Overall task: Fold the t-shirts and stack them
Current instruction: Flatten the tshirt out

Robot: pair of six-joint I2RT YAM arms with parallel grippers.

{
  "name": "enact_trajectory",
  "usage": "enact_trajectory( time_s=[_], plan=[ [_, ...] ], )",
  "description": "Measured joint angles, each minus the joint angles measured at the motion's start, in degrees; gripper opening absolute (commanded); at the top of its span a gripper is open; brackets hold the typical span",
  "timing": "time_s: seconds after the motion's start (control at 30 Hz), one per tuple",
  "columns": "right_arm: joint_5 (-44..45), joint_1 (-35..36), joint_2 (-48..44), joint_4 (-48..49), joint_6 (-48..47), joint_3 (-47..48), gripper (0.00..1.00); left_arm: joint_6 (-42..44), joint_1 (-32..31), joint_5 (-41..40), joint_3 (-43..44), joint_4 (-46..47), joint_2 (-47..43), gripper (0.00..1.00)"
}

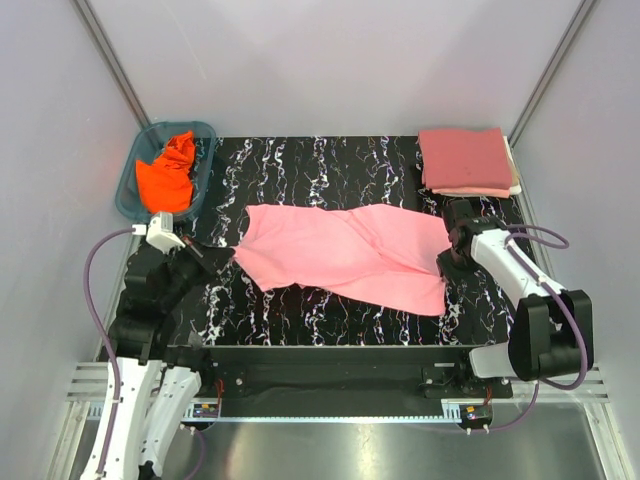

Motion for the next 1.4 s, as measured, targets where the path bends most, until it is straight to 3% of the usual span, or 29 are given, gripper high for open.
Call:
enact_trajectory(
  time_s=[0.03,0.1,0.17,0.23,0.33,0.43,0.5,0.73,1.13,1.27,1.37,1.4],
  plan=[
    [-0.15,-0.02,-0.59,0.39,-0.37,-0.79,0.25,-0.02,0.0,0.0,-0.04,0.0,-0.33,0.0],
    [-0.37,-0.07,-1.27,1.25,-1.11,-1.68,0.24,-0.07,0.0,0.13,-0.24,0.0,-0.66,0.0],
    [-0.57,-0.07,-1.4,2.01,-2.03,-1.95,0.03,-0.26,0.0,0.15,-0.59,0.04,-0.66,0.0],
    [-0.96,-0.07,-1.4,3.06,-2.47,-2.21,0.0,-0.26,0.0,0.15,-1.09,-0.07,-0.63,0.0],
    [-1.4,-0.07,-1.51,4.39,-2.32,-3.17,0.08,-0.26,0.0,0.15,-1.11,-0.33,-0.37,0.0],
    [-1.92,-0.07,-1.44,4.79,-1.97,-3.69,0.27,-0.26,0.0,0.15,-1.11,-0.31,-0.35,0.0],
    [-2.56,-0.07,-0.66,5.22,-1.9,-3.74,0.33,-0.24,0.0,0.15,-1.14,-0.33,-0.31,0.0],
    [-4.07,-0.07,4.87,5.99,-1.7,-3.74,0.36,-0.24,0.0,0.15,-2.19,-0.31,0.02,0.0],
    [-3.8,-0.07,5.35,5.99,-0.87,-3.67,0.36,-0.22,0.0,0.15,-2.62,-0.24,0.15,0.0],
    [-3.76,-0.07,6.54,6.12,-0.55,-3.5,0.2,-0.2,0.0,0.15,-2.62,-0.26,0.46,0.0],
    [-3.63,-0.07,6.69,6.21,-0.17,-3.5,0.0,-0.2,0.0,0.15,-2.62,-0.24,0.48,0.0],
    [-3.3,-0.07,6.67,6.23,-0.35,-3.48,0.0,-0.2,0.0,0.15,-2.62,-0.26,0.48,0.0]
  ],
)
